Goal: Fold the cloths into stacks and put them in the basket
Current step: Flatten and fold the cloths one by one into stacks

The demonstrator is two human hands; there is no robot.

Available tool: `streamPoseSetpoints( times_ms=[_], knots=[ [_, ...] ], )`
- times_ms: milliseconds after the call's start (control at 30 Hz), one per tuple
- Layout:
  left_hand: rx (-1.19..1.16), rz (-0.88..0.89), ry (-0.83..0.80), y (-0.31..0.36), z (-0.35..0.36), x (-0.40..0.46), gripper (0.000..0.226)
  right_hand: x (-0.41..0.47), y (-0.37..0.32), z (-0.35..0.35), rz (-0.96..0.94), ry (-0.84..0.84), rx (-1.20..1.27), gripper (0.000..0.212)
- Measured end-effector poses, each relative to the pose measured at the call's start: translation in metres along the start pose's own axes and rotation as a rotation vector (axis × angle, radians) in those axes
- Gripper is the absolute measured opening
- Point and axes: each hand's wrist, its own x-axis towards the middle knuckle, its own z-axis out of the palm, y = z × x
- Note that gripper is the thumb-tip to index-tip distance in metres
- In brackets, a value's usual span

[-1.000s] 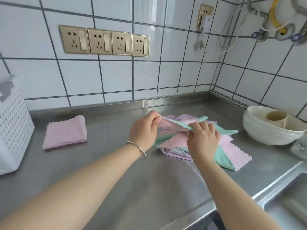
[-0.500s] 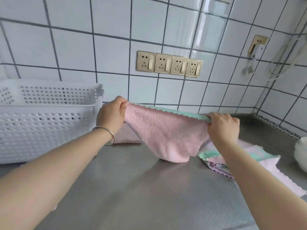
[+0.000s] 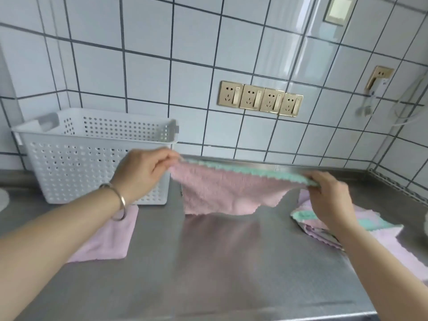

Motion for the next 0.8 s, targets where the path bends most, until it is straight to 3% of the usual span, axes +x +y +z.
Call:
streamPoseSetpoints(
  times_ms=[100,200,300,367,500,633,800],
  knots=[
    [-0.014,-0.096,-0.296,0.001,0.007,-0.066,0.042,-0.056,0.025,0.002,0.023,-0.375,-0.057,0.027],
    [-0.022,-0.143,-0.647,0.009,0.015,-0.116,0.015,-0.105,0.040,0.005,0.087,-0.700,-0.066,0.021],
    [-0.009,-0.129,-0.819,0.013,0.020,-0.143,0.032,-0.131,0.045,0.007,0.148,-0.863,-0.042,0.016],
    [-0.009,-0.147,-0.856,0.015,0.022,-0.152,0.034,-0.139,0.044,0.003,0.166,-0.935,-0.019,0.018],
    [-0.036,-0.152,-0.859,0.022,0.021,-0.157,0.029,-0.142,0.041,-0.009,0.132,-1.048,-0.044,0.054],
    [-0.028,-0.165,-0.870,0.029,0.029,-0.157,0.029,-0.143,0.047,-0.003,0.145,-1.072,-0.099,0.045],
    [-0.051,-0.308,-0.659,0.036,0.062,-0.142,0.030,-0.135,0.048,0.017,0.268,-0.905,0.029,0.022]
  ],
)
